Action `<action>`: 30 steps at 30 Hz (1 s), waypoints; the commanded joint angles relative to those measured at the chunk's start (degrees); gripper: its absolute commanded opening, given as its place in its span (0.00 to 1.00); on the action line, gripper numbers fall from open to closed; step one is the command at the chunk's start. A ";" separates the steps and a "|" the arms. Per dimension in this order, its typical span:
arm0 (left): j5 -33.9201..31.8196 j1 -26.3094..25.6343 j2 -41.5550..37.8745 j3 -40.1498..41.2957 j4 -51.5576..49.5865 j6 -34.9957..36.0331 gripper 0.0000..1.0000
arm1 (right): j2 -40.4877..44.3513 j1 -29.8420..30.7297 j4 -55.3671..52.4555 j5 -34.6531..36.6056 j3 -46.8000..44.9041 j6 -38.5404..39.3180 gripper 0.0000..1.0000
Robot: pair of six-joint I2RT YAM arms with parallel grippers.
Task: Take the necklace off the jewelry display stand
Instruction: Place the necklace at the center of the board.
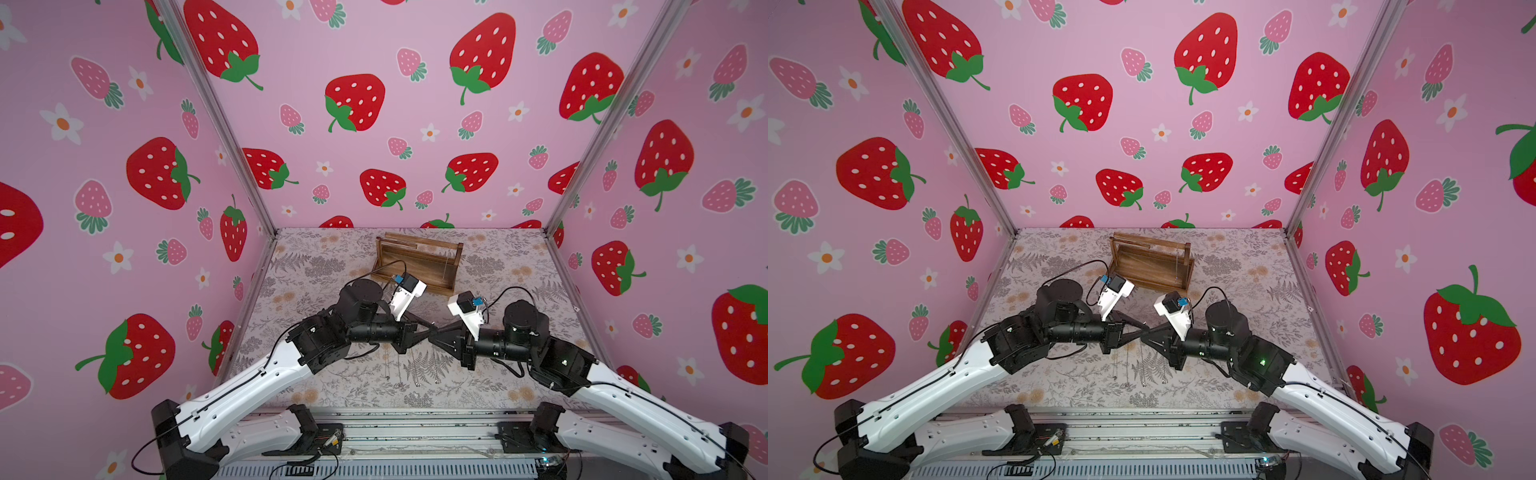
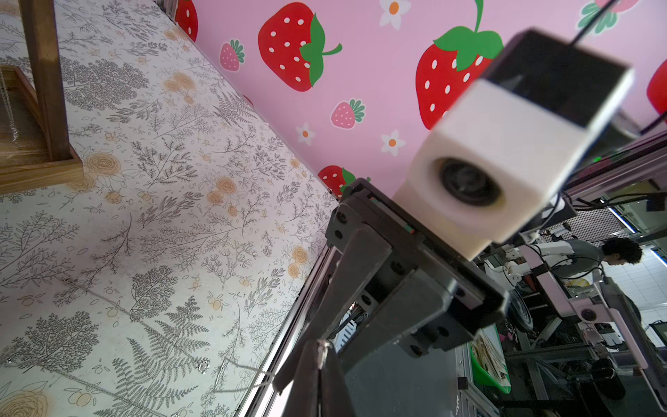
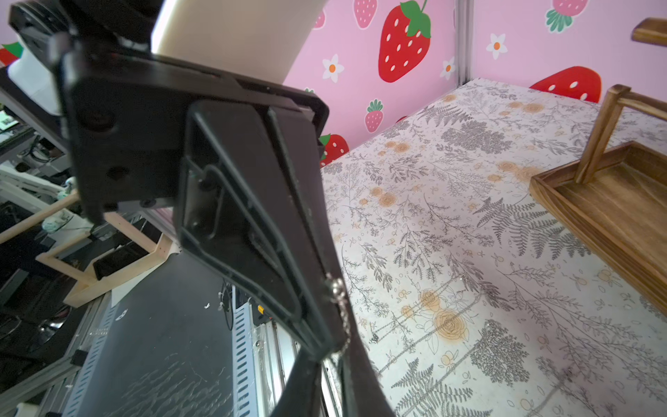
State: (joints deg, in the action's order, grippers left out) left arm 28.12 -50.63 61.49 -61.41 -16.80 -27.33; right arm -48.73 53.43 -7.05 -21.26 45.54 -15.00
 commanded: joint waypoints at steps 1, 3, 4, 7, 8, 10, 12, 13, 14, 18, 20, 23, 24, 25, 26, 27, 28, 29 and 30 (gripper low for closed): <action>0.99 -0.39 -0.82 0.67 0.47 -0.32 0.00 | 0.09 0.27 2.26 1.26 -0.15 -0.46 0.00; 0.82 -0.41 -1.04 0.76 0.45 -0.28 0.00 | -0.13 0.32 2.21 1.33 -0.14 -0.46 0.00; 0.75 -0.35 -1.21 0.85 0.49 -0.31 0.00 | -0.20 0.27 2.21 1.31 -0.18 -0.46 0.00; 0.66 -0.40 -1.52 1.00 0.29 -0.18 0.00 | -0.34 0.28 2.13 1.22 -0.09 -0.38 0.00; 0.50 -0.35 -1.55 0.94 0.16 0.00 0.00 | -0.38 0.29 2.06 1.27 -0.07 -0.29 0.00; -0.25 -0.35 -1.60 0.92 -0.65 0.38 0.04 | -0.23 0.28 1.95 1.55 -0.09 -0.38 0.00; -1.43 -0.35 -1.85 1.20 -1.45 1.02 0.25 | -0.14 0.29 1.63 1.66 0.15 -0.54 0.00; -2.25 -0.36 -2.08 1.50 -1.50 1.18 0.32 | -0.14 0.28 1.14 1.93 0.44 -0.68 0.00; -3.00 -0.35 -2.39 1.98 -1.48 1.29 0.36 | -0.21 0.27 0.67 2.25 0.60 -0.87 0.00; -7.67 -0.26 -3.81 2.86 -2.82 2.08 0.41 | -0.75 0.27 -2.57 4.47 1.39 -2.13 0.00; -10.63 -0.46 -5.34 3.46 -3.41 2.11 0.40 | -0.62 0.32 -3.85 5.57 1.27 -2.89 0.00; -14.08 -0.48 -8.97 5.18 -3.65 2.18 0.41 | 0.03 0.29 -6.32 8.27 0.96 -4.22 0.00; -15.13 -0.46 -10.14 5.63 -4.21 2.43 0.41 | 0.27 0.32 -7.42 9.27 0.89 -4.37 0.00; -16.11 -0.50 -11.03 5.92 -4.98 2.53 0.42 | 0.46 0.35 -8.60 10.37 0.87 -4.55 0.00; -16.62 -0.46 -11.65 6.26 -5.60 2.63 0.42 | 0.59 0.28 -9.67 11.22 0.78 -4.67 0.00; -17.02 -0.49 -12.19 6.63 -6.22 2.70 0.42 | 0.66 0.31 -10.78 11.79 0.64 -4.81 0.00; -17.21 -0.45 -12.58 7.05 -6.64 2.73 0.42 | 0.74 0.35 -11.53 12.09 0.24 -5.01 0.00; -17.23 -0.44 -12.84 7.45 -6.84 2.63 0.42 | 0.82 0.36 -11.98 12.36 -0.13 -5.35 0.00; -17.15 -0.46 -13.14 7.94 -6.93 2.48 0.42 | 0.96 0.36 -12.32 12.55 -0.64 -5.76 0.00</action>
State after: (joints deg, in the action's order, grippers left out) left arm 13.23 -50.89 48.77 -55.18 -21.45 -25.54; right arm -48.80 53.63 -16.03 -11.20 45.56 -19.29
